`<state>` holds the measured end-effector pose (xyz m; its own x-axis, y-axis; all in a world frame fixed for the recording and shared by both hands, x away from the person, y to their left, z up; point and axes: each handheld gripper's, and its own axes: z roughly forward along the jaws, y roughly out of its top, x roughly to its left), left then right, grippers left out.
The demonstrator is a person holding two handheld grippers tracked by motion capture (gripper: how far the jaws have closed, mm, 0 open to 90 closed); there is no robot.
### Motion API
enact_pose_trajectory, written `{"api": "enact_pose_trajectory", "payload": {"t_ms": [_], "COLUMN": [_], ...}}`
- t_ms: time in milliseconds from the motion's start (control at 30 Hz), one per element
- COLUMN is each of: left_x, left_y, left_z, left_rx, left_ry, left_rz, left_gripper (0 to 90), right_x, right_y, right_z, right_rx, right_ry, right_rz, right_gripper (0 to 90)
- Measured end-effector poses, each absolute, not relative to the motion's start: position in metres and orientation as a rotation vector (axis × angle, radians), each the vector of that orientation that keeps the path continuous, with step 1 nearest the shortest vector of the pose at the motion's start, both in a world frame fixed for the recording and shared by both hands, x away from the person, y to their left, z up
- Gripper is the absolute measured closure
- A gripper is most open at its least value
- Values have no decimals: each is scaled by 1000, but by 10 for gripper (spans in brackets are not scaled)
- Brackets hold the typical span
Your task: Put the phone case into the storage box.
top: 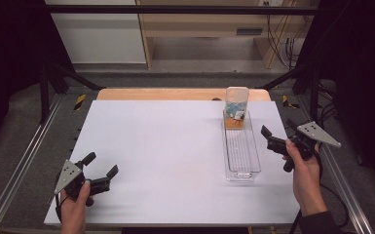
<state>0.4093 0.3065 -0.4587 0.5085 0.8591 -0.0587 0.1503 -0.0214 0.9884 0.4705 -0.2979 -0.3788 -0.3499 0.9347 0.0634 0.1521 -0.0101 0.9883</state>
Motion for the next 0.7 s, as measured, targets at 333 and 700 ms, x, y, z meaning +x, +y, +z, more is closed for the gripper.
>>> {"api": "enact_pose_trajectory", "payload": {"t_ms": [333, 700], "left_x": [411, 412], "left_y": [302, 300], "left_z": [-459, -459], "left_rx": [1538, 1545], "left_ry": [893, 872], "left_rz": [718, 719], "left_gripper": [14, 14], "right_x": [460, 446], "right_y": [-294, -290], "right_z": [-387, -395], "right_rx": [1131, 1121], "right_ry": [1594, 1603], "right_rz": [1441, 1437], "right_gripper": [34, 34]}}
